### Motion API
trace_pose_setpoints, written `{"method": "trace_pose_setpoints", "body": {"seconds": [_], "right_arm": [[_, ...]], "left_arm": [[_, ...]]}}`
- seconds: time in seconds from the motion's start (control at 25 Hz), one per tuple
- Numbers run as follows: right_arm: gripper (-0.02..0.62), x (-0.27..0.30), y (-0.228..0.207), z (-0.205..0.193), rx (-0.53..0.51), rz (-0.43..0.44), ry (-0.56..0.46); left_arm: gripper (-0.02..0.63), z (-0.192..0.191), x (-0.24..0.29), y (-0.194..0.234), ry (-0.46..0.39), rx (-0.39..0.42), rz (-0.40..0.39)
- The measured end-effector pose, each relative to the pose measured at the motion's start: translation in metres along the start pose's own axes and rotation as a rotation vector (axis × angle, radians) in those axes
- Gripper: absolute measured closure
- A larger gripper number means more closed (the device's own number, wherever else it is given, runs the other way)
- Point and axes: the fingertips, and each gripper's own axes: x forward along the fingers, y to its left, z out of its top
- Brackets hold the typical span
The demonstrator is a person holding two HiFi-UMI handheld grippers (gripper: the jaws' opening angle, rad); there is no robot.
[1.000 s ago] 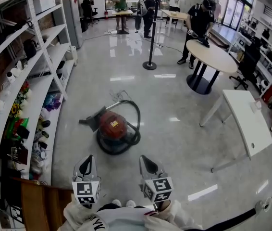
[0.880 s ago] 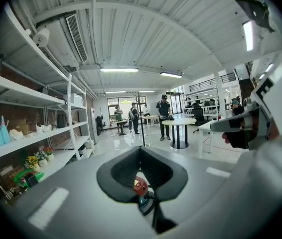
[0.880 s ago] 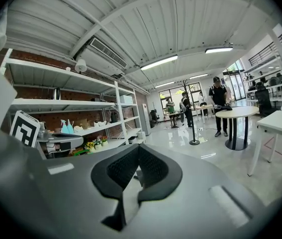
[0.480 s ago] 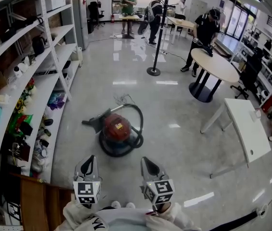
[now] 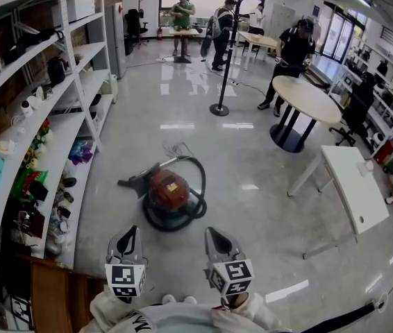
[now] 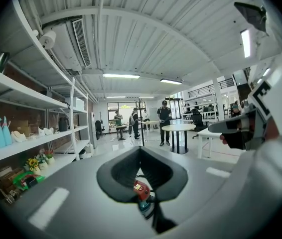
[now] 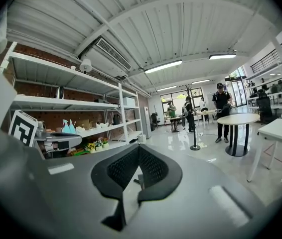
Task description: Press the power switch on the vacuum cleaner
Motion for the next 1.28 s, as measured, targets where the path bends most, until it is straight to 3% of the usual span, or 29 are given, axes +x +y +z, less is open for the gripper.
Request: {"method": "trace_pose_setpoints", "body": {"seconds": [1.28], "right_arm": [[0.597,0.006,0.009,-0.007,-0.018,-0.003,0.029]], "left_arm": [[0.606,-0.010,0.004,0.006,0.017,-0.033,-0.002]]}}
